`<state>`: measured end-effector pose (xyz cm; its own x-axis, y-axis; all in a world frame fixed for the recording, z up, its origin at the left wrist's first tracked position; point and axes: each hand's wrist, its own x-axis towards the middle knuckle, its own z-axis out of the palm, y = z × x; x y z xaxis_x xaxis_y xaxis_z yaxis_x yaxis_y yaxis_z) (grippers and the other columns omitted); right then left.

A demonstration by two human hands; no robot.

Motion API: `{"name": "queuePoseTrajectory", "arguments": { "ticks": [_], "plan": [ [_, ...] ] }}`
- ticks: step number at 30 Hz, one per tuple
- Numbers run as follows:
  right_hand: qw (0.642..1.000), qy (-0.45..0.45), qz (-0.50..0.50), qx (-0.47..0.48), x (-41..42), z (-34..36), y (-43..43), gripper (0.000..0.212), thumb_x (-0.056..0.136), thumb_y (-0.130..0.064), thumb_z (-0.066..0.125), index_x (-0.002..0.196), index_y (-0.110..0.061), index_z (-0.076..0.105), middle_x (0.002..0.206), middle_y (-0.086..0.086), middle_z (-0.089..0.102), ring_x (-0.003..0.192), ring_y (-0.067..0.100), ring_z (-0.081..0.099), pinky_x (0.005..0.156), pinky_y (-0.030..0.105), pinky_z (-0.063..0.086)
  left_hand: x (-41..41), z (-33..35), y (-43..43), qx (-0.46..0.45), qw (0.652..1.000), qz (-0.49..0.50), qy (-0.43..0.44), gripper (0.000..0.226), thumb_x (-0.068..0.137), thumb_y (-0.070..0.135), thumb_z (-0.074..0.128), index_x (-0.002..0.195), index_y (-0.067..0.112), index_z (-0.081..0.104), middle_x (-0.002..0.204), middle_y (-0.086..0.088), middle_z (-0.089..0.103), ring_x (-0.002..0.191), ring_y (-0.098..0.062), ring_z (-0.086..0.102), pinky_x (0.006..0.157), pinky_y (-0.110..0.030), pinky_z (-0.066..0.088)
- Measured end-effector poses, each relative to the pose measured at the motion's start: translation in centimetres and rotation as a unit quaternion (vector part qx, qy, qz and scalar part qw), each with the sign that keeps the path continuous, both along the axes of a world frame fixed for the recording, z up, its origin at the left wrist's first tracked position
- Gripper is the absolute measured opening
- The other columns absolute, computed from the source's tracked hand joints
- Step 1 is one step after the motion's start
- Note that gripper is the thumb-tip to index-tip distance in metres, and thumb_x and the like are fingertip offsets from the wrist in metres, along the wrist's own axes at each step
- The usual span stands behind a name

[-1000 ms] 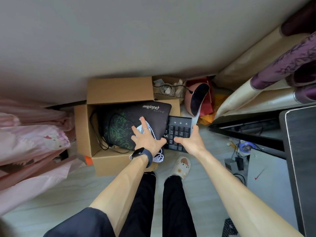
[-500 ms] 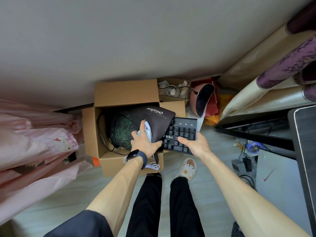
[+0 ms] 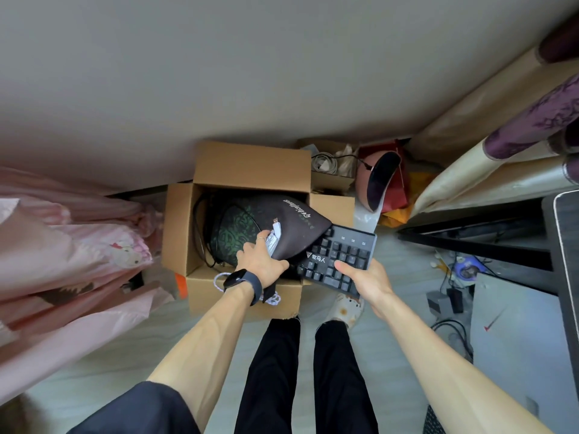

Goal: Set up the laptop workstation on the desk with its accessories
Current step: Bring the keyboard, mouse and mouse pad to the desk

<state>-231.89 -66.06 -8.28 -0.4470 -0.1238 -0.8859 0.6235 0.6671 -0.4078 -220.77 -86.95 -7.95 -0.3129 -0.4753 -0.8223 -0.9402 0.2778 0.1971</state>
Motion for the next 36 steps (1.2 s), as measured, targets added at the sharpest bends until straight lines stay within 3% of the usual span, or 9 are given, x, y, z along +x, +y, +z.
{"name": "queuePoseTrajectory", "arguments": {
  "ticks": [4,9,14,16,21,25,30,33,36],
  "plan": [
    [1.000,0.006,-0.020,-0.020,1.8,1.4,0.3,0.043,0.078,-0.039,0.085,0.116,-0.033,0.067,0.111,-0.014,0.075,0.106,0.013,0.069,0.102,0.043,0.053,0.8,2.0,-1.3,0.052,0.998,0.024,0.010,0.073,0.078,0.032,0.065,0.145,0.032,0.035,0.113,-0.009,0.061,0.103,-0.031,0.057,0.083,-0.033,0.047],
    [0.998,0.032,-0.040,-0.047,3.1,4.7,0.5,0.042,0.083,-0.030,0.083,0.120,-0.031,0.062,0.112,-0.014,0.073,0.104,0.006,0.068,0.095,0.032,0.051,2.0,5.3,-3.8,0.099,0.991,0.070,0.047,0.070,0.074,0.023,0.066,0.139,0.033,0.045,0.103,-0.001,0.064,0.082,-0.013,0.058,0.063,-0.024,0.041],
    [0.995,0.061,-0.059,-0.050,3.2,9.3,1.2,0.039,0.084,-0.029,0.082,0.118,-0.029,0.063,0.110,-0.011,0.074,0.100,0.008,0.070,0.090,0.032,0.055,1.6,11.1,-6.1,0.101,0.986,0.092,0.094,0.058,0.064,0.026,0.063,0.121,0.032,0.051,0.100,0.000,0.065,0.090,-0.023,0.059,0.073,-0.034,0.043],
    [0.994,0.079,-0.059,-0.049,3.2,11.6,1.4,0.036,0.087,-0.024,0.080,0.118,-0.025,0.063,0.108,-0.010,0.074,0.097,0.006,0.070,0.081,0.027,0.053,1.0,13.3,-6.7,0.100,0.986,0.084,0.107,0.057,0.059,0.028,0.062,0.115,0.030,0.053,0.098,0.000,0.065,0.089,-0.024,0.060,0.072,-0.034,0.042],
    [0.991,0.122,-0.052,-0.011,3.4,17.0,3.2,0.035,0.086,-0.031,0.079,0.116,-0.028,0.060,0.104,-0.013,0.072,0.092,0.006,0.069,0.084,0.033,0.052,-1.0,18.6,-6.3,0.101,0.983,0.037,0.148,0.037,0.055,0.028,0.062,0.092,0.029,0.057,0.083,0.004,0.063,0.075,-0.021,0.053,0.065,-0.032,0.040],
    [0.984,0.141,-0.104,-0.021,3.7,21.9,5.5,0.035,0.088,-0.025,0.078,0.118,-0.026,0.061,0.105,-0.014,0.070,0.092,0.001,0.065,0.071,0.023,0.047,-2.4,22.2,-4.1,0.112,0.979,0.020,0.169,0.051,0.054,0.033,0.063,0.105,0.026,0.058,0.090,0.004,0.065,0.078,-0.019,0.056,0.067,-0.032,0.043],
    [0.973,0.164,-0.162,-0.032,4.7,27.5,8.7,0.035,0.088,-0.025,0.078,0.118,-0.030,0.062,0.109,-0.016,0.070,0.097,-0.001,0.064,0.079,0.027,0.047,-4.3,24.9,-0.8,0.120,0.974,-0.042,0.190,0.062,0.051,0.037,0.062,0.110,0.020,0.056,0.088,0.008,0.063,0.077,-0.017,0.055,0.069,-0.033,0.045],
    [0.959,0.193,-0.203,-0.038,5.5,30.9,11.1,0.027,0.089,-0.021,0.077,0.108,-0.034,0.063,0.104,-0.019,0.070,0.092,-0.004,0.063,0.071,0.019,0.045,-6.2,27.8,1.6,0.135,0.964,-0.067,0.220,0.060,0.053,0.035,0.063,0.112,0.026,0.054,0.096,0.005,0.066,0.084,-0.018,0.058,0.073,-0.035,0.048],
    [0.944,0.222,-0.241,-0.032,6.5,33.7,13.7,0.025,0.087,-0.021,0.079,0.104,-0.034,0.066,0.102,-0.016,0.073,0.095,0.003,0.068,0.076,0.025,0.050,-8.5,31.1,4.0,0.157,0.947,-0.099,0.262,0.051,0.055,0.031,0.063,0.106,0.028,0.056,0.094,0.005,0.065,0.082,-0.020,0.057,0.073,-0.038,0.047]
  ]
}}
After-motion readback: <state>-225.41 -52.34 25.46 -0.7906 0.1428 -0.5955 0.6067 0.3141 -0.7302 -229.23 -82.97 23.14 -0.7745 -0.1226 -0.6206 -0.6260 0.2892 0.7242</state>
